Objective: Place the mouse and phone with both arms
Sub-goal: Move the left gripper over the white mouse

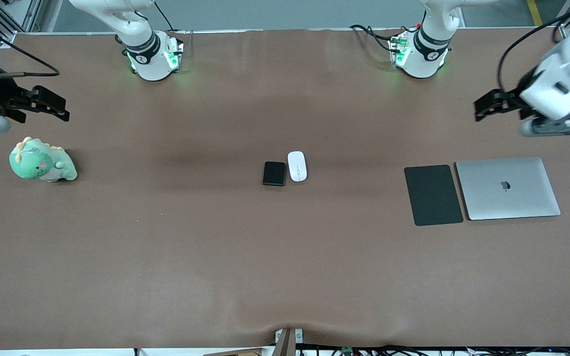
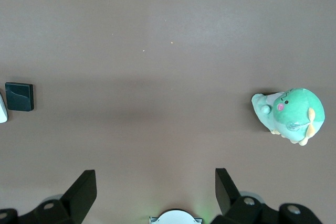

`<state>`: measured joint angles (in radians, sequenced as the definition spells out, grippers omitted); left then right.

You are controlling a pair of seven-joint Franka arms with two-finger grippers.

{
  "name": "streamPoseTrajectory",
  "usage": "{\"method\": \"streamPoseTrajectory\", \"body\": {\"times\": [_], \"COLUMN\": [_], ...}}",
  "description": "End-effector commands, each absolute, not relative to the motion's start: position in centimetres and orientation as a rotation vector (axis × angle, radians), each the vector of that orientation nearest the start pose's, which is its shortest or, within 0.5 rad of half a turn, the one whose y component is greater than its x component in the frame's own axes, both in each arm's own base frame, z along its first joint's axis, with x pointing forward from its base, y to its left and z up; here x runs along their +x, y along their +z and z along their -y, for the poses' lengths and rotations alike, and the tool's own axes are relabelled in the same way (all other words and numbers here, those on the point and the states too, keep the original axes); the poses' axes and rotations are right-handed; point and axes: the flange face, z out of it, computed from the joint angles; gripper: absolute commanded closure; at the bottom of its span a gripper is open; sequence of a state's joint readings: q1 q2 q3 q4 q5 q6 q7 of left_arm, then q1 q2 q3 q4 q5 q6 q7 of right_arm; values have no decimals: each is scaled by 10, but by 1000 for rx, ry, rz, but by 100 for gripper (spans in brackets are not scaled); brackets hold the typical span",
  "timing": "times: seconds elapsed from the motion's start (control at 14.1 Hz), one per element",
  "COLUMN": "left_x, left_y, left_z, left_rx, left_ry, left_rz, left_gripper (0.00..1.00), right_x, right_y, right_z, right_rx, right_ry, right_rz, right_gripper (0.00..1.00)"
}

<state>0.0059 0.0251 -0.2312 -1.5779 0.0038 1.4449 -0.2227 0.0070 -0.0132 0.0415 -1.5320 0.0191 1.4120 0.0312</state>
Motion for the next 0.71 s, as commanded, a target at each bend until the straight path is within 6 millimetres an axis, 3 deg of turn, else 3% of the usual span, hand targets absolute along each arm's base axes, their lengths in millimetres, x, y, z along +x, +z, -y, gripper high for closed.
{"method": "streamPoseTrajectory", "body": {"times": [0.0,0.21,0.64], "left_x": [537,541,530], "left_y": [556,491,363], "left_z": [164,217,348], "left_rx": [-3107,-3122,-3172], "left_ry": [262,274,297], "left_rz": [18,23,122], "left_gripper": [0,0,0], "right_x": [533,533,533], "right_y": [636,636,635], "right_z": [-32,-32,-35], "right_rx": [-3111,-3111,-3111], "right_ry": [162,162,165], "right_rz": [24,22,24], "right_gripper": [0,0,0]}}
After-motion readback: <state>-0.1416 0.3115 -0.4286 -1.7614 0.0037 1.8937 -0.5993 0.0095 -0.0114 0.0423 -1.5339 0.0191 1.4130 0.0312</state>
